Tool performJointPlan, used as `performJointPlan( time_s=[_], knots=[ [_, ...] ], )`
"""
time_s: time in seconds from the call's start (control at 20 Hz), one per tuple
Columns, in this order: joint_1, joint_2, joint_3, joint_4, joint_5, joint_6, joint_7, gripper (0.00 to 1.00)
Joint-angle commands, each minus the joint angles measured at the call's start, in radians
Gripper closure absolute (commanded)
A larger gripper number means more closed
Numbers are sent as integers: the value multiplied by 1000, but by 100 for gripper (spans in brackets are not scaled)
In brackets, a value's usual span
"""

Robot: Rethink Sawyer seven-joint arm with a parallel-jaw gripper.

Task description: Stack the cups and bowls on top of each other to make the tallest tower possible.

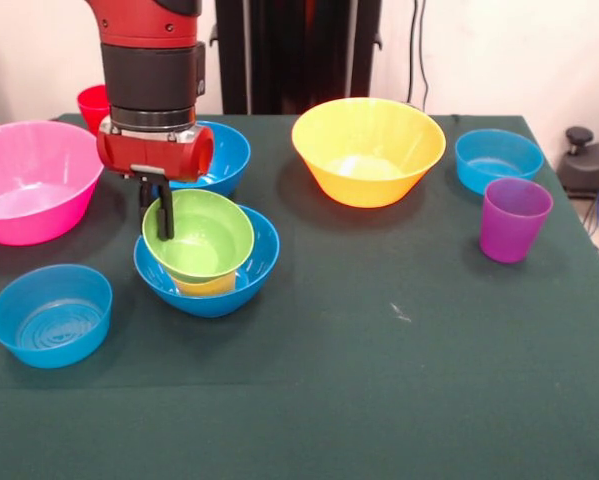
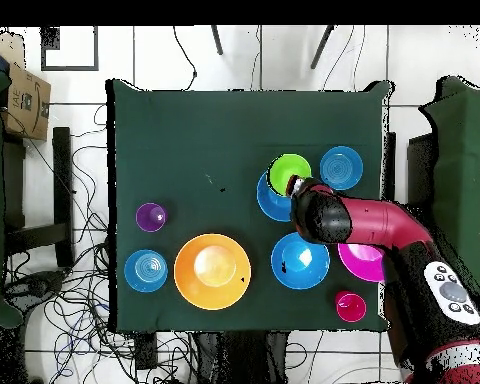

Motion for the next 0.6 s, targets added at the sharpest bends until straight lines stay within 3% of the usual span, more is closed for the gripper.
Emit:
performJointPlan(
  time_s=[0.05,0.6],
  knots=[
    [35,5,-26,25,-25,10,43,100],
    [38,-9,-37,44,-18,15,51,100]
  ],
)
